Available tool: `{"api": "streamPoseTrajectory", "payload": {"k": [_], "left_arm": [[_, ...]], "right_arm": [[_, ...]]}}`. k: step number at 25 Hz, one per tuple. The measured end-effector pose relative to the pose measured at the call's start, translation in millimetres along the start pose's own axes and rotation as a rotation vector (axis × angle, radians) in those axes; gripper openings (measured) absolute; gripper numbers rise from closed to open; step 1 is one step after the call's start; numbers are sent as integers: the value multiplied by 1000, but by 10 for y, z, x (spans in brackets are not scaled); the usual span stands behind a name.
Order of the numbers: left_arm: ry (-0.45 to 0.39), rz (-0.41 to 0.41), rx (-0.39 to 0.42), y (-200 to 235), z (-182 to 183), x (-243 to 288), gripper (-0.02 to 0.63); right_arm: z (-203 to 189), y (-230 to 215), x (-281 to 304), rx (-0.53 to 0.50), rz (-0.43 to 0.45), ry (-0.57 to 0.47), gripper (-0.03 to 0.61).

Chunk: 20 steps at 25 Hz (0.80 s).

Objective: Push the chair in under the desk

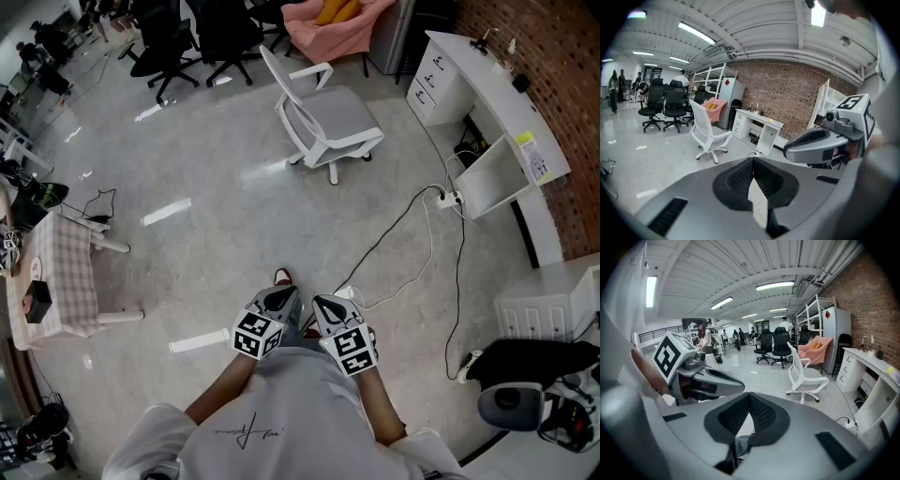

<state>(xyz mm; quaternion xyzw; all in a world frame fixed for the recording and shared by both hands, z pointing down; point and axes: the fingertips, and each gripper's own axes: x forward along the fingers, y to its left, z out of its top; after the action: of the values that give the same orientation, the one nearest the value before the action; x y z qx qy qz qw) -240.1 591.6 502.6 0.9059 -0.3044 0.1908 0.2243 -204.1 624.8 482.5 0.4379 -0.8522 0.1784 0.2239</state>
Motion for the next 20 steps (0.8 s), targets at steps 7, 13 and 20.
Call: {"api": "streamPoseTrajectory", "payload": {"k": [7, 13, 20], "left_arm": [[-14, 9, 12, 126, 159, -1, 6], [3, 26, -17, 334, 165, -26, 6], [15, 27, -38, 579, 290, 94, 6]], "right_arm": [[54, 12, 173, -48, 18, 31, 28], [198, 8, 371, -2, 35, 15, 28], [357, -145, 656, 29, 58, 30, 29]]}}
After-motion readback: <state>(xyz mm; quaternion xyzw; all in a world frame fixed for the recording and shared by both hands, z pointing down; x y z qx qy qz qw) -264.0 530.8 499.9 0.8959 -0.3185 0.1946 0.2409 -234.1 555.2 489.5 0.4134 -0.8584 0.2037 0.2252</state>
